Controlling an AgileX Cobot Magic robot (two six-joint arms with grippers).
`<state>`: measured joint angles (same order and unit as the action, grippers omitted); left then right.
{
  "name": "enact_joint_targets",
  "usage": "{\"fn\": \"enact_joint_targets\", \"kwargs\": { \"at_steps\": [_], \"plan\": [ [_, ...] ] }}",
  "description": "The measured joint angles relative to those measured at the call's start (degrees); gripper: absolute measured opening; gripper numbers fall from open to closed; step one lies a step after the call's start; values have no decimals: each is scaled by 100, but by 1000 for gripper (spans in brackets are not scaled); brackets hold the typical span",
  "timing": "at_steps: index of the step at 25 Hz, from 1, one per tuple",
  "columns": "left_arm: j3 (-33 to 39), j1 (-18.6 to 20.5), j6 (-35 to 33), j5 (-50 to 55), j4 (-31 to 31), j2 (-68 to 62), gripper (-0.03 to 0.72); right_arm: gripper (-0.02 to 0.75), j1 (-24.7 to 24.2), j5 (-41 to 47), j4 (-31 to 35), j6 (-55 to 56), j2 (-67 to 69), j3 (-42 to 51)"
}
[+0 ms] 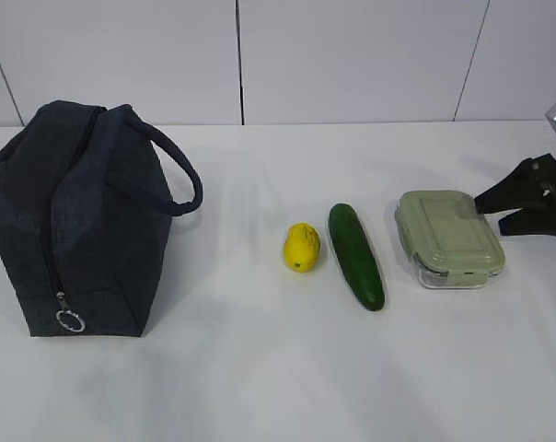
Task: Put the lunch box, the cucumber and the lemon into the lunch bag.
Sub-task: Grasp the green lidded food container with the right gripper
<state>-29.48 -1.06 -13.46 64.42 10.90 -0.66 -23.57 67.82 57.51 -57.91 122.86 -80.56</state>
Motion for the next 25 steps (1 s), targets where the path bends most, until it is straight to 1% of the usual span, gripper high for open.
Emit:
{"fn": "enact_joint_targets", "kwargs": {
  "at_steps": [10, 25],
  "plan": [
    [0, 0, 0, 0, 0, 0, 239, 617, 0, -19, 526, -478, 549, -84],
    [0, 0, 0, -4, 0, 0, 239, 619, 0, 13, 718, -673, 942, -217]
  ]
}}
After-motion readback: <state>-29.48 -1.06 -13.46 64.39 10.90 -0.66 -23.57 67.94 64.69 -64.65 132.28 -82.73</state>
